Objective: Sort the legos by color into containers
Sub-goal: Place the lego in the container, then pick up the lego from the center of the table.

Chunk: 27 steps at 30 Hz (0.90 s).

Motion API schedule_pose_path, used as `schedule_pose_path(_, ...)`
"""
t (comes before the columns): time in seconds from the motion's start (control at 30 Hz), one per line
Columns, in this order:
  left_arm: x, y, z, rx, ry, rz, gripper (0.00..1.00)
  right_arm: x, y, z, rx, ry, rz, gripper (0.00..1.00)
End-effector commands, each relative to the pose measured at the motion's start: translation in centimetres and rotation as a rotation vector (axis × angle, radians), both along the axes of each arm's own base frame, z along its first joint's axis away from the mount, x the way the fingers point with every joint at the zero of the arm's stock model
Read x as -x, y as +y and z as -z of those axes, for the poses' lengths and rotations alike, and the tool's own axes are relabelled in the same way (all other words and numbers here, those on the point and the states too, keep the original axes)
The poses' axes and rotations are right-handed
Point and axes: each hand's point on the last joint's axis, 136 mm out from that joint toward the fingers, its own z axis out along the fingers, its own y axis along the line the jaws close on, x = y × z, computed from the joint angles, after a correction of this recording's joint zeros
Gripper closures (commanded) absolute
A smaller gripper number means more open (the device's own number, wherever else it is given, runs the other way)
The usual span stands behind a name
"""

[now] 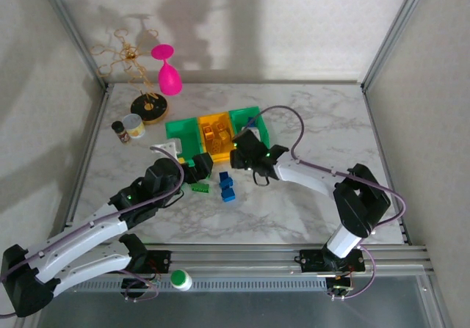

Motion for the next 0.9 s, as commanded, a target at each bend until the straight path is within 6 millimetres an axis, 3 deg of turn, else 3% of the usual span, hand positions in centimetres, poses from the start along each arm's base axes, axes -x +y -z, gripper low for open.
schedule_pose_path(0.0,1.5,-0.1,1.4,-0.018,0.058,0.042,0.01,2.0,1.1,0.2,-0.026,0.017,-0.011,0.36)
schedule_pose_path(0.17,2.7,0.7,1.5,-0.029,0.076,0.053,0.00,4.7,3.0,2.2,-0.001,0.070,-0.065,0.33)
schedule_pose_path(0.33,3.5,1.3,1.7,-0.053,0.096,0.061,0.01,6.0,4.3,3.7,-0.011,0.109,-0.057,0.29)
schedule_pose_path(0.53,3.9,1.9,1.8,-0.058,0.102,0.055,0.01,6.3,5.9,4.5,0.025,0.088,-0.101,0.24)
schedule_pose_path(0.87,4.3,2.0,1.4,-0.059,0.104,0.065,0.00,5.6,6.5,5.7,0.130,0.059,-0.247,0.25)
